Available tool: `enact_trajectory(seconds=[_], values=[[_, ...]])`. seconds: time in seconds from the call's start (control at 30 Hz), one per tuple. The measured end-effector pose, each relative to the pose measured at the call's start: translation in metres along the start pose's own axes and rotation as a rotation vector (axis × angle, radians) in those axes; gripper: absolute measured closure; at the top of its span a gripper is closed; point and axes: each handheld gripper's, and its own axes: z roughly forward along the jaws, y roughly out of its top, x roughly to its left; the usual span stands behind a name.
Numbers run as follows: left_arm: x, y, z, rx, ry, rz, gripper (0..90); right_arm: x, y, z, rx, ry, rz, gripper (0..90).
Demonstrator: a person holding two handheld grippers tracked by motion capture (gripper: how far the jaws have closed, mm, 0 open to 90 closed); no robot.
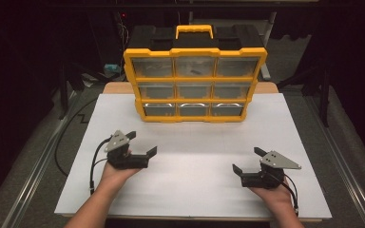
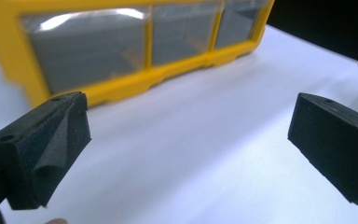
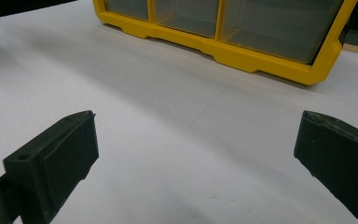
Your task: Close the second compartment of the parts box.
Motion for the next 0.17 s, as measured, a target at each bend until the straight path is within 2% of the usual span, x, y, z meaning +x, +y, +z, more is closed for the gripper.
enact_trajectory(seconds=[0.07, 0.17], values=[[0.006, -0.013, -0.012, -0.015, 0.010, -0.019, 0.0, 0.000, 0.000, 0.000, 0.000, -0.001, -0.001, 0.0], [0.012, -0.025, -0.023, -0.011, 0.039, -0.035, 0.0, 0.000, 0.000, 0.000, 0.000, -0.001, -0.002, 0.1]])
